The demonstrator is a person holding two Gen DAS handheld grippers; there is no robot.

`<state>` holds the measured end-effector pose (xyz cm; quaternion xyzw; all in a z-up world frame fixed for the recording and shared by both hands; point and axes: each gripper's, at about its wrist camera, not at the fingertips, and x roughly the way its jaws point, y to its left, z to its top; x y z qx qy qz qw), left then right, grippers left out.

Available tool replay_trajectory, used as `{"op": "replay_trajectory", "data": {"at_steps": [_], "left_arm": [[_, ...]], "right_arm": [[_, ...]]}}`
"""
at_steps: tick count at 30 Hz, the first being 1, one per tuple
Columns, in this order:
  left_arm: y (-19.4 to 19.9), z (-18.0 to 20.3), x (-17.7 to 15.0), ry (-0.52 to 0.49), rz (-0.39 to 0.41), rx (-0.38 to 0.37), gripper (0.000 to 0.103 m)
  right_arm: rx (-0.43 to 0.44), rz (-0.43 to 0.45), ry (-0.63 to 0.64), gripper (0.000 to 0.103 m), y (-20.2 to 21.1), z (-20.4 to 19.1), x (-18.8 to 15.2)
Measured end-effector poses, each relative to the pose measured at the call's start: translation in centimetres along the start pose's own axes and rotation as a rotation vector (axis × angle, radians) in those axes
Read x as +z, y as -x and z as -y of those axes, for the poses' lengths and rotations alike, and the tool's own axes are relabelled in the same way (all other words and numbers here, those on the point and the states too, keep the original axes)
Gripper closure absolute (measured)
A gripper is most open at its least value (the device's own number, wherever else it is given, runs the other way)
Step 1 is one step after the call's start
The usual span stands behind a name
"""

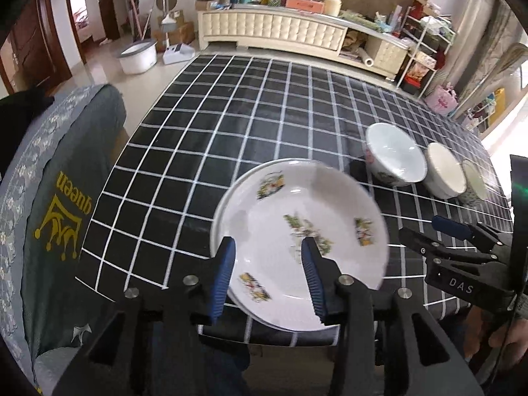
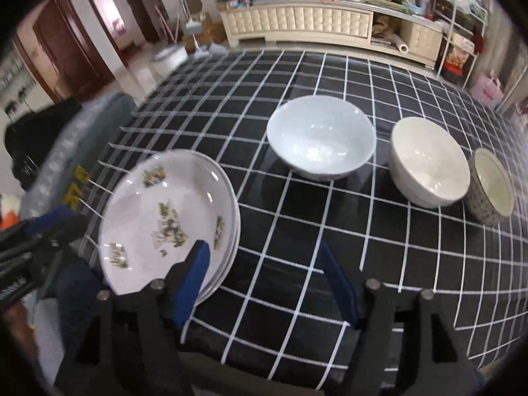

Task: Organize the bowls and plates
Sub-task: 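Move the right gripper to the small white bowl and grasp its rim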

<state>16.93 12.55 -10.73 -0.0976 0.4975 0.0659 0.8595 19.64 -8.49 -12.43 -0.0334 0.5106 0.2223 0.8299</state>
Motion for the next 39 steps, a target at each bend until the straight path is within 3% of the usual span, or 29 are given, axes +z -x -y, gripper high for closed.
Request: {"op": "replay_trajectory", "data": {"at_steps": [3, 6, 8, 10, 12, 15, 18, 20, 27, 39], "left_arm": [[0.9, 1.4, -0.1, -0.008, 0.027, -0.021, 0.057], [1.5, 3.1, 0.2, -0.023, 0.044, -0.050, 0.057], [2.0, 4.3, 0.3, -0.049, 0.057, -0.055, 0.055], [2.5, 5.7, 0.5, -0.079, 0.078, -0.053, 0.045], [3.1, 6.8, 0.5, -0.103, 0.100, -0.059, 0.045], [3.5, 8.5, 0.9, -0.140, 0.112, -0.079, 0.045], [4.3, 10.3, 1.3, -0.178, 0.137, -0.092, 0.032], [4.8, 11.3, 1.4, -0.207, 0.160, -0.096, 0.031], [5.5, 13.8, 2.8, -0.279, 0.203, -0.110, 0.026], [3.1, 14.6, 6.9, -0.301, 0.171, -0.128, 0.026]], "right_arm": [[-0.009, 0.051, -0.063, 0.029, 1.8, 1.0, -0.4], [-0.054, 0.069, -0.030, 0.029, 3.0, 1.4, -0.5], [-0.026, 0.070, 0.016, 0.029, 3.7, 1.6, -0.7], [-0.018, 0.055, 0.025, 0.029, 4.4, 2.1, -0.9], [-0.006, 0.063, 0.009, 0.029, 5.2, 2.9, -1.0], [-0.077, 0.141, 0.016, 0.029, 6.9, 3.7, -1.0], [-0.140, 0.223, 0.058, 0.029, 8.6, 3.8, -0.7], [-0.149, 0.260, 0.080, 0.028, 9.5, 3.8, -0.1], [-0.119, 0.250, 0.089, 0.028, 9.6, 4.7, 2.3], [-0.101, 0.184, 0.124, 0.028, 7.5, 6.1, 5.8]]}}
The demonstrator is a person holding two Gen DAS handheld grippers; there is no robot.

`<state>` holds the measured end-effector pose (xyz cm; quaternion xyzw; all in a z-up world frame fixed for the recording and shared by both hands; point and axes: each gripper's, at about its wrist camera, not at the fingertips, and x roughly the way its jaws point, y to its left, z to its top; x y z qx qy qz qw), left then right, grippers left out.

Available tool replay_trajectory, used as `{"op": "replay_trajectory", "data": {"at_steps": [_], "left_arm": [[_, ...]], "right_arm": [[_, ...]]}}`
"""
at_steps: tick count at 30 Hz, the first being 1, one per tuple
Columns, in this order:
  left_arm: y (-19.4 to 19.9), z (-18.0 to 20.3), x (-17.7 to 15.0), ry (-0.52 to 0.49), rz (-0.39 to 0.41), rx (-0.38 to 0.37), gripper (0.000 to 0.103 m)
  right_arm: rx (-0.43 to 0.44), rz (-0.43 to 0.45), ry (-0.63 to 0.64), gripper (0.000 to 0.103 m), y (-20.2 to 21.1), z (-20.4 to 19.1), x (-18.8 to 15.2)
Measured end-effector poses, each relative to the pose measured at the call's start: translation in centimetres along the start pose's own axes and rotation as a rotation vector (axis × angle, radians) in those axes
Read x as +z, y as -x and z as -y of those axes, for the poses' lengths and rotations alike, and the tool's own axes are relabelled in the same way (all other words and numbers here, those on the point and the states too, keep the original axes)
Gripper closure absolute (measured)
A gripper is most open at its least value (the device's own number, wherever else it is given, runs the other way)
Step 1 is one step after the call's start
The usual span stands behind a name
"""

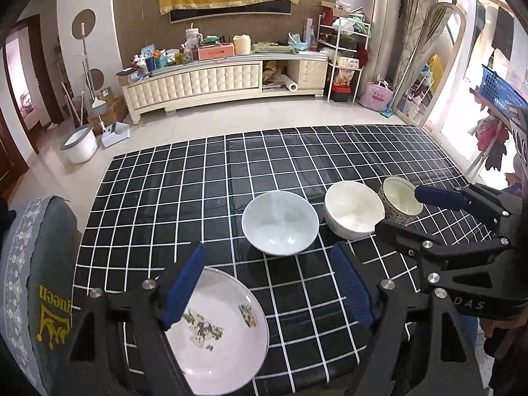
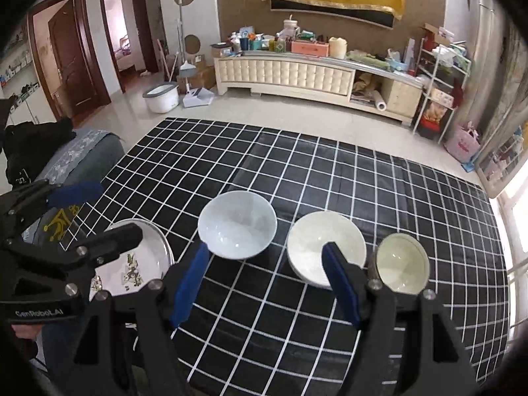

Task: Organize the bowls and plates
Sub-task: 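Move the right gripper to the small white bowl and grasp its rim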

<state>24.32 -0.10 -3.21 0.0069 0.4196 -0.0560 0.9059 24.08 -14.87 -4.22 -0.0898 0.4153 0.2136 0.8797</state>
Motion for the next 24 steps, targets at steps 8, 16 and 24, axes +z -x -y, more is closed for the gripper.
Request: {"op": "replay_trajectory", "data": {"at_steps": [8, 16, 24], "left_arm": [[-4.1, -1.3, 1.7, 0.000, -0.059, -0.030, 0.026], [-8.3, -3.2, 2.7, 0.049, -0.123, -0.011, 0.026], [-11.4, -4.2, 2.4, 0.108, -0.183, -0.023, 0.038]], "right_arm": [[0.023, -0.089, 0.017, 0.028, -4.3, 0.6, 1.3], [0.035, -0.117, 0.057, 0.028, -7.3, 1.2, 2.5], [0.084, -0.152, 0.141, 0.042, -10.7, 0.9, 3.1]]}}
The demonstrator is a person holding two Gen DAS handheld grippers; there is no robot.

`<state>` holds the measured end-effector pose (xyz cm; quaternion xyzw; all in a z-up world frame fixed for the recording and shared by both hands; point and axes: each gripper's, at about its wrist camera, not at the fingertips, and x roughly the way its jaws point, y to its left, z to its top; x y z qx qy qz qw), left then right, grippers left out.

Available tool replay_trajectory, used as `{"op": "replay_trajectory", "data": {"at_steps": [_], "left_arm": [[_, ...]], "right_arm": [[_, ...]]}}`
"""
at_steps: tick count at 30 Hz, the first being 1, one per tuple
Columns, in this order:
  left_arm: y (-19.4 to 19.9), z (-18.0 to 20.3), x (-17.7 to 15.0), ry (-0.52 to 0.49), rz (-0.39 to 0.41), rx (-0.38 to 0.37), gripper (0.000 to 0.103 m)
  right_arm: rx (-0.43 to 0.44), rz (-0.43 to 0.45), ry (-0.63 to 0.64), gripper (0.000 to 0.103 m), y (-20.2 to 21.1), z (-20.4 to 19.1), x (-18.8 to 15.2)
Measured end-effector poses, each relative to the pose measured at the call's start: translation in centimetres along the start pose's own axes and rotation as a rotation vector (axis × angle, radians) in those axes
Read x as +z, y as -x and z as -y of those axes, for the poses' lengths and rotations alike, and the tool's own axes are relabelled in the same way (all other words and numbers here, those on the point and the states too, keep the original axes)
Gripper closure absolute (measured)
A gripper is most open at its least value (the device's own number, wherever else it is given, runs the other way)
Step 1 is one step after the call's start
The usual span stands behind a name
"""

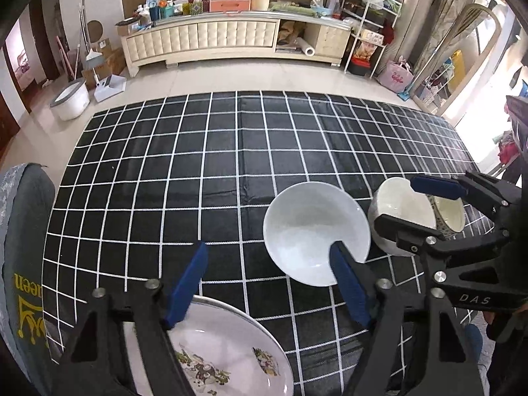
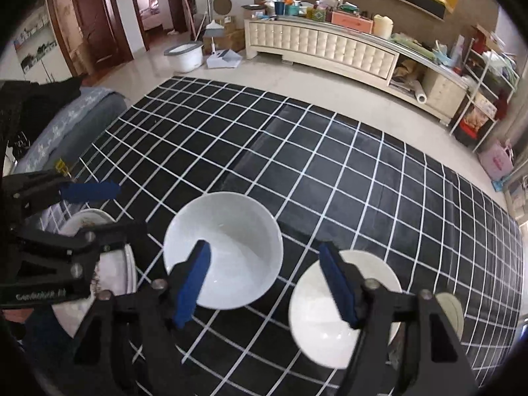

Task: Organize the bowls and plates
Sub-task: 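Move the right gripper to the small white bowl and grasp its rim, then carry the small white bowl beside the plate stack and open the right gripper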

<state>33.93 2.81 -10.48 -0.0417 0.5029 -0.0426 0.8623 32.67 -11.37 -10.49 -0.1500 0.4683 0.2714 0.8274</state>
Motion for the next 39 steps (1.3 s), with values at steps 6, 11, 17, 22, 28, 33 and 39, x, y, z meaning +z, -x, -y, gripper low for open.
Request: {"op": "replay_trajectory", "data": {"at_steps": [6, 11, 17, 22, 28, 33, 39], "left_arm": [[-2.8, -0.6, 0.2, 0.037, -0.080, -0.045, 0.080], [-3.8, -0.1, 0.1, 0.002, -0.095, -0.059, 0.080], [-5.2, 0.1, -0.1, -0.014, -0.131, -0.069, 0.082], [-6.4, 0.0, -0.5, -0.007, -0.154, -0.071, 0.085], [-7.2, 0.2, -0.3, 0.009, -0.179, -0.068, 0.091], [-7.5, 0.3, -0.1, 0.002, -0.175, -0.054, 0.091], [-7.4, 0.4, -0.3, 0.015, -0.172, -0.045, 0.092]], "right_arm": [[0.041, -0.057, -0.006, 0.058, -2.2, 0.4, 0.7], [0.046, -0.108, -0.003, 0.066, -4.4, 0.6, 0.7], [0.029, -0.108, 0.014, 0.072, -5.0, 0.6, 0.9], [0.000, -0.118, 0.010, 0.073, -5.7, 1.2, 1.2], [-0.008, -0.151, 0.020, 0.090, -7.0, 1.2, 0.5], [-0.007, -0.139, 0.020, 0.090, -7.0, 1.1, 0.3], [0.024, -0.122, -0.061, 0.090, -6.1, 1.7, -0.1]]}}
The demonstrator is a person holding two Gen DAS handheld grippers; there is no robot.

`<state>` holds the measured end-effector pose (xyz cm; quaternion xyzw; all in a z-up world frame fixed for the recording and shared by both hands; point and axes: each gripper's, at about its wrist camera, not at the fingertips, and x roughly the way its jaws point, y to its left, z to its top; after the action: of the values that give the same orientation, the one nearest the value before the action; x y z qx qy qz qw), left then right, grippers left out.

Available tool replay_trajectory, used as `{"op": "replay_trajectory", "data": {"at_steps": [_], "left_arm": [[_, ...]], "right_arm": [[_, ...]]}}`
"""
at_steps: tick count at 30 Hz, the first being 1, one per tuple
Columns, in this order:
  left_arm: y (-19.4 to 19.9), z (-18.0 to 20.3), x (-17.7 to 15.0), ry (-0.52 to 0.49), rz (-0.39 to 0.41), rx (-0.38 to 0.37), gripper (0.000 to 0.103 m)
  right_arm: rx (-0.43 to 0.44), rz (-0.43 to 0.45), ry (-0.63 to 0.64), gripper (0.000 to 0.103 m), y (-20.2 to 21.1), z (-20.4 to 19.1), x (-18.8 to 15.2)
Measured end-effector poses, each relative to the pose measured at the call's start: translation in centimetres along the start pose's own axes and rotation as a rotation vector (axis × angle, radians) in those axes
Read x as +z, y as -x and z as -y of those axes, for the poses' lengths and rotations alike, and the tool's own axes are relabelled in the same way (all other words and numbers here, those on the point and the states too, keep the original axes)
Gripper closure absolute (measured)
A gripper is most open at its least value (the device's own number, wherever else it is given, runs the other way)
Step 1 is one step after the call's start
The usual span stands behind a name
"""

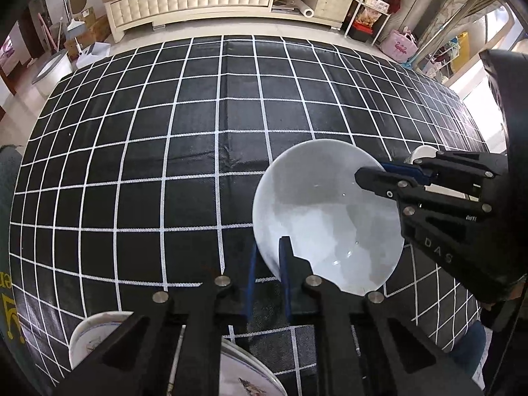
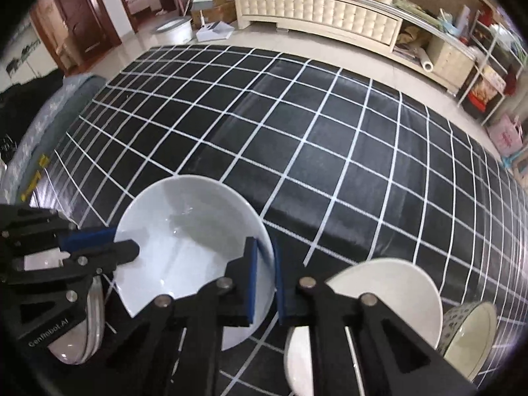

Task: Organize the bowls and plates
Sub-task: 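Carry the small white bowl beside the plate stack and open the right gripper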

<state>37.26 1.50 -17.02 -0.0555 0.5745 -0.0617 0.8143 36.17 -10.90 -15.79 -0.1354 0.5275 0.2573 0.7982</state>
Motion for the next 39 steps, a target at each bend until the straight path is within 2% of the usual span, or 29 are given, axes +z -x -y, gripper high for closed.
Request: {"op": "replay_trajectory", "data": {"at_steps": [13, 22, 39], "left_arm": [[4.6, 1.5, -2.6, -0.008, 0.025, -0.013, 0.093], [7.6, 2.6, -6.2, -0.027, 0.040, -0.014, 0.093], [7.6, 3.8, -13.1, -0.009, -0.008, -0.017, 0.093]], "right_arm": [[-0.018, 0.041, -0.024, 0.090, 5.3, -1.3, -2.7], [-0.011, 0.057, -0.055, 0.090, 7.9, -2.7, -5.8], [0.013, -0.021, -0.098, 0.090, 6.6, -4.3, -11.1]]}}
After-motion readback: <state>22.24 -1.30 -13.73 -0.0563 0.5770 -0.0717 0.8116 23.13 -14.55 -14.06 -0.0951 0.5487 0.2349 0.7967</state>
